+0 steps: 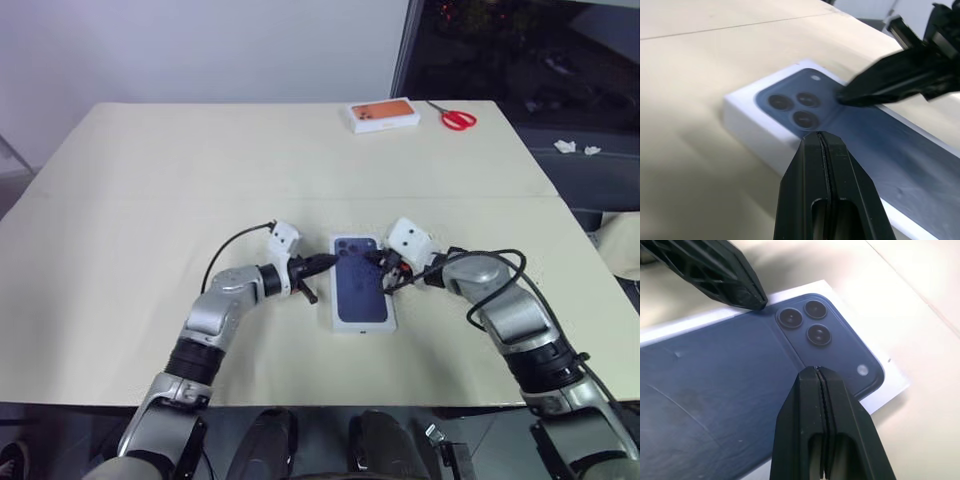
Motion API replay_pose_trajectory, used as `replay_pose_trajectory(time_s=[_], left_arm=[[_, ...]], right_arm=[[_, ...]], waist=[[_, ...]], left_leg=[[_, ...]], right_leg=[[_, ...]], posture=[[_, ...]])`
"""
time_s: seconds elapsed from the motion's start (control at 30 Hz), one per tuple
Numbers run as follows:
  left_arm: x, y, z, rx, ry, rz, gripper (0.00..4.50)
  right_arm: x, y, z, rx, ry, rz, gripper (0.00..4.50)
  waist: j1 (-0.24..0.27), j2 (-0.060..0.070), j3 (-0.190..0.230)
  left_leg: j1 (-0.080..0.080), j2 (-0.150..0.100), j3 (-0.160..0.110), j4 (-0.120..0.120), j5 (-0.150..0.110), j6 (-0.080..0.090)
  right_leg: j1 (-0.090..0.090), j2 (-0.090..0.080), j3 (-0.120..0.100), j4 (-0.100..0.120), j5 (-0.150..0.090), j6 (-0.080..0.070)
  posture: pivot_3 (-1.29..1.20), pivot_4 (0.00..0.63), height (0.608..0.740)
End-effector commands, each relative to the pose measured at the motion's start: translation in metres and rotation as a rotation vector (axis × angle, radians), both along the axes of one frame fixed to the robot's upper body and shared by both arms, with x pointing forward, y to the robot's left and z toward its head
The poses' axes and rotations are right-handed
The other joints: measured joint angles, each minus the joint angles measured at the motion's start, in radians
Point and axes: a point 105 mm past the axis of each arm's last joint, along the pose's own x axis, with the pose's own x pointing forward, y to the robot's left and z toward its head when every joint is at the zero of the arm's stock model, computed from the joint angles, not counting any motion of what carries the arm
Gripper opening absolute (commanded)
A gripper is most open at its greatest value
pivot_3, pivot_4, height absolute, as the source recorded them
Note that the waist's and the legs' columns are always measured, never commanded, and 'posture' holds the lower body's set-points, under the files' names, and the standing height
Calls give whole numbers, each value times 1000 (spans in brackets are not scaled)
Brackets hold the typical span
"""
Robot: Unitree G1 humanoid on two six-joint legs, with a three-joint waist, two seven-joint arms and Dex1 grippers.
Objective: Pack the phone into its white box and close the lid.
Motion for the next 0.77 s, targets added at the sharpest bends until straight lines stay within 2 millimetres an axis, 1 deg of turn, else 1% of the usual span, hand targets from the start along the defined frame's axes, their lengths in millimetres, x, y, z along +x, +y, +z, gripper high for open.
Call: replay_pose_trajectory(time_s=[0.03, 0.07, 0.13, 0.2, 0.27, 0.3, 0.4, 0.43, 0.47, 0.5, 0.6, 0.7, 0.77], left_arm=[[7, 25, 9, 10, -7, 57, 876], [10, 33, 14, 22, -26, 72, 1329], [14, 55, 27, 50, -84, 100, 2297], [17, 77, 37, 71, -119, 126, 3302], [17, 89, 44, 72, -132, 134, 4229], [16, 96, 49, 61, -137, 137, 4427], [7, 117, 61, 61, -152, 119, 4427], [0, 127, 63, 72, -157, 102, 4427], [-9, 141, 61, 107, -153, 98, 4427], [-14, 150, 59, 131, -149, 97, 4427], [-30, 168, 54, 176, -152, 96, 4427], [-44, 182, 52, 207, -172, 116, 4427], [-51, 196, 48, 206, -141, 149, 4427]], right_arm=[[-5, 0, 24, 111, 2, 28, 911], [-6, -1, 28, 133, 5, 30, 1351], [-6, -4, 40, 171, -16, 39, 2315], [-7, -10, 47, 203, -23, 40, 3375], [-8, -15, 50, 207, -25, 44, 4366], [-10, -19, 50, 200, -27, 53, 4488], [-16, -33, 53, 177, -37, 69, 4488], [-19, -39, 56, 174, -47, 79, 4488], [-25, -45, 60, 187, -54, 95, 4488], [-29, -49, 63, 196, -59, 107, 4488], [-38, -57, 65, 182, -81, 129, 4488], [-48, -69, 55, 136, -65, 129, 4488], [-54, -80, 46, 97, -55, 119, 4488]], waist=[[-2, 0, 0], [-4, 0, 1], [-5, 0, 1], [-7, 0, 1], [-6, 0, 1], [-5, 0, 1], [-1, 0, 2], [-1, 0, 2], [-2, 0, 2], [-4, 1, 2], [-9, 3, 3], [-12, 3, 4], [-11, 3, 4]], left_leg=[[-1, 0, 0, 0, 0, 0], [-2, 0, 0, 0, 0, 0], [-6, 0, 0, 0, 0, 0], [-11, 0, 0, 1, 1, -1], [-15, 0, 0, 1, 1, -2], [-15, 0, 0, 1, 1, -2], [-15, 0, 0, 2, 1, -1], [-16, 0, 0, 1, 1, -1], [-16, 0, 0, 1, 1, -1], [-16, 0, 0, 1, 1, -1], [-16, 0, 1, 0, 1, -1], [-16, 1, 0, 0, 1, -1], [-16, 1, 0, 0, 1, -1]], right_leg=[[-1, 0, 0, 0, 0, 0], [-2, 0, 0, 1, 0, 0], [-8, 0, 1, 3, 0, 0], [-14, 0, 1, 5, 0, 0], [-18, 0, 1, 6, 0, 0], [-18, 0, 1, 6, 0, 0], [-18, 0, 0, 5, 0, 0], [-18, 0, 0, 5, 0, 0], [-18, 0, 0, 5, 0, 0], [-18, 0, 1, 4, 0, 0], [-19, -1, 1, 4, 0, 0], [-18, -1, 1, 4, 0, 0], [-18, -2, 1, 4, 0, -1]], posture=[[0, 150, 740], [0, 150, 740], [0, 150, 740], [0, 150, 740], [0, 150, 740], [0, 150, 740], [0, 150, 740], [0, 150, 740], [0, 150, 740], [0, 150, 740], [0, 150, 740], [0, 150, 740], [0, 150, 740]])
